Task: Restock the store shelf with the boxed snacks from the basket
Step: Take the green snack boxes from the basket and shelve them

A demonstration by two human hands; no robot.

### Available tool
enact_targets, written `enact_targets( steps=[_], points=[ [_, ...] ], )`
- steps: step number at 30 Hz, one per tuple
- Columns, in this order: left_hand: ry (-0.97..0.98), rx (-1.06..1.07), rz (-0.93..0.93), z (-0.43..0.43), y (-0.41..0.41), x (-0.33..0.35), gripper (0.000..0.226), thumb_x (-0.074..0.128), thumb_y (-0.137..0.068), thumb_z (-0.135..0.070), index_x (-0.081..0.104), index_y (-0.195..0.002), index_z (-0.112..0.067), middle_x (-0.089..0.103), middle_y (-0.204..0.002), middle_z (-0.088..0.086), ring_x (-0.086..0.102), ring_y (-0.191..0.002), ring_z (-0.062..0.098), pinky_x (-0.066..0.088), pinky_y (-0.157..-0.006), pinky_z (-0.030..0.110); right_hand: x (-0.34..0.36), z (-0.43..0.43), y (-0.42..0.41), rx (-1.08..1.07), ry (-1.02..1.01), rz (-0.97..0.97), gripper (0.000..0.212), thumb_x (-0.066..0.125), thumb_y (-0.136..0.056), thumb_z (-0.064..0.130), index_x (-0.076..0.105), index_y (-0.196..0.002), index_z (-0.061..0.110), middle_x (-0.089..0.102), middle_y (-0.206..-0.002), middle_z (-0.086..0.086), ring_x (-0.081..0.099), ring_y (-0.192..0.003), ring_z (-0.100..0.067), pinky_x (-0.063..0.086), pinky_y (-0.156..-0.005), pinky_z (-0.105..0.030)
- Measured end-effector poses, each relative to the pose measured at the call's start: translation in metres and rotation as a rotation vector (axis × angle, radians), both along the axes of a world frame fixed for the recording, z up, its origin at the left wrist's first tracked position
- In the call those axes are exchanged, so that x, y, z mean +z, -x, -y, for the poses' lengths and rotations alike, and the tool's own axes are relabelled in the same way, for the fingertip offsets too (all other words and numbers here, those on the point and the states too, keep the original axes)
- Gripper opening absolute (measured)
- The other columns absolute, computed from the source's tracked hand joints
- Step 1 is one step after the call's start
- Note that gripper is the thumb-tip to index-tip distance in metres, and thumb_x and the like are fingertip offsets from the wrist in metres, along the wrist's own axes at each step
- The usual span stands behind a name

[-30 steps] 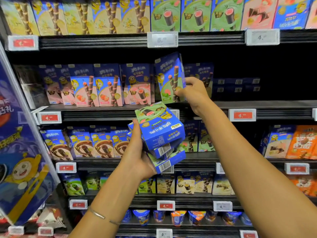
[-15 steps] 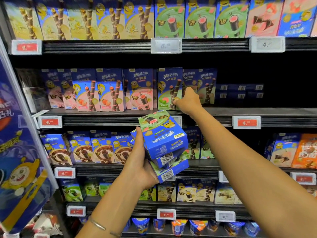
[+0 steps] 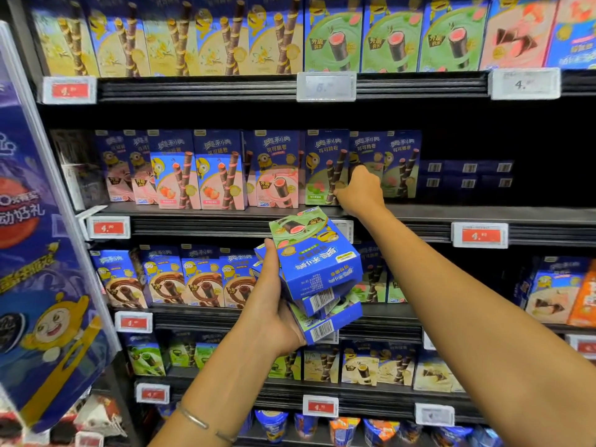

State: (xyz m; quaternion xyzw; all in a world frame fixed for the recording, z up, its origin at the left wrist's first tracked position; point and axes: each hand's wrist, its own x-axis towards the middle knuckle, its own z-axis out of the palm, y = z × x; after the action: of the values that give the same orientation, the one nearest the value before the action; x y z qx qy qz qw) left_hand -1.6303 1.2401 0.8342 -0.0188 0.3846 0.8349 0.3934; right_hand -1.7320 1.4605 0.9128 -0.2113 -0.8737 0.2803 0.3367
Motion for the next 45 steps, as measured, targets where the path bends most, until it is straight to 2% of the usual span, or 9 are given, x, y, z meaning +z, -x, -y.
enact_targets(
  steps=[15,20,27,32,35,37,41,43,45],
  points=[
    [0.04,0.032,-0.004,0.0,0.002,0.0,0.08,0.064,-0.076,-0.084,0.084,-0.107,-0.012,0.078,-0.115,0.02,0.076,-0.101,0.046,0.053,-0.089,0.075,0.0,0.002,0.004,-0.051,-0.15,0.036,0.031,0.07,-0.093,0.018,0.052,-0.115,0.005,0.059,-0.118,-0.021,0.061,-0.102,-0.04,0.045,-0.071,-0.041],
    [0.065,0.04,-0.009,0.0,0.003,0.0,0.083,0.064,-0.076,-0.084,0.082,-0.114,-0.014,0.077,-0.118,0.02,0.073,-0.111,0.046,0.045,-0.109,0.07,-0.001,0.002,0.005,-0.054,-0.177,0.062,0.032,0.069,-0.094,0.02,0.052,-0.117,0.004,0.059,-0.12,-0.022,0.061,-0.103,-0.041,0.048,-0.074,-0.044],
    [0.06,0.01,-0.015,0.0,0.005,-0.012,0.083,0.063,-0.076,-0.085,0.081,-0.118,-0.015,0.077,-0.12,0.018,0.074,-0.108,0.045,0.056,-0.094,0.067,-0.008,0.009,-0.017,-0.031,-0.116,-0.074,0.04,0.07,-0.092,0.033,0.05,-0.118,0.011,0.059,-0.118,-0.013,0.06,-0.104,-0.033,0.044,-0.071,-0.039],
    [0.029,0.009,-0.02,-0.005,0.0,-0.025,0.08,0.063,-0.079,-0.083,0.079,-0.122,-0.017,0.076,-0.121,0.019,0.075,-0.105,0.045,0.059,-0.079,0.07,-0.02,0.031,-0.068,0.261,0.124,-0.347,0.016,0.069,-0.092,0.033,0.062,-0.089,0.019,0.06,-0.071,0.006,0.059,-0.07,-0.009,0.053,-0.073,-0.033],
    [0.019,0.039,-0.03,-0.009,-0.003,-0.032,0.079,0.064,-0.081,-0.081,0.077,-0.125,-0.017,0.076,-0.121,0.018,0.075,-0.104,0.045,0.061,-0.075,0.067,-0.029,0.043,-0.098,0.443,0.228,-0.11,0.034,0.07,-0.089,0.049,0.066,-0.088,0.016,0.064,-0.077,0.003,0.059,-0.068,-0.01,0.052,-0.068,-0.037],
    [0.009,0.064,-0.032,-0.011,-0.004,-0.036,0.079,0.063,-0.082,-0.08,0.076,-0.127,-0.016,0.076,-0.121,0.018,0.076,-0.105,0.044,0.062,-0.074,0.064,-0.035,0.046,-0.113,0.464,0.241,0.071,0.046,0.07,-0.083,0.063,0.066,-0.095,0.018,0.065,-0.081,0.007,0.062,-0.066,-0.005,0.047,-0.06,-0.028],
    [-0.009,0.116,-0.077,-0.016,-0.013,-0.042,0.078,0.061,-0.084,-0.078,0.075,-0.128,-0.015,0.076,-0.122,0.018,0.076,-0.105,0.043,0.061,-0.076,0.068,-0.038,0.043,-0.137,0.469,0.298,0.178,0.051,0.075,-0.081,0.058,0.059,-0.099,0.013,0.062,-0.07,0.006,0.052,-0.045,0.003,0.038,-0.04,-0.013],
    [0.017,0.166,-0.112,-0.02,-0.018,-0.042,0.076,0.063,-0.083,-0.076,0.074,-0.128,-0.016,0.077,-0.12,0.016,0.077,-0.103,0.041,0.061,-0.076,0.068,-0.039,0.042,-0.147,0.492,0.256,0.276,0.048,0.074,-0.082,0.058,0.058,-0.094,0.015,0.065,-0.071,0.005,0.056,-0.052,-0.002,0.038,-0.04,-0.013],
    [0.057,0.262,-0.177,-0.024,-0.022,-0.041,0.072,0.062,-0.087,-0.072,0.069,-0.134,-0.019,0.079,-0.116,0.012,0.079,-0.098,0.034,0.065,-0.064,0.054,-0.04,0.04,-0.155,0.515,0.246,0.303,0.051,0.072,-0.084,0.058,0.06,-0.095,0.01,0.071,-0.074,0.0,0.061,-0.062,-0.01,0.042,-0.045,-0.017]
  ],
)
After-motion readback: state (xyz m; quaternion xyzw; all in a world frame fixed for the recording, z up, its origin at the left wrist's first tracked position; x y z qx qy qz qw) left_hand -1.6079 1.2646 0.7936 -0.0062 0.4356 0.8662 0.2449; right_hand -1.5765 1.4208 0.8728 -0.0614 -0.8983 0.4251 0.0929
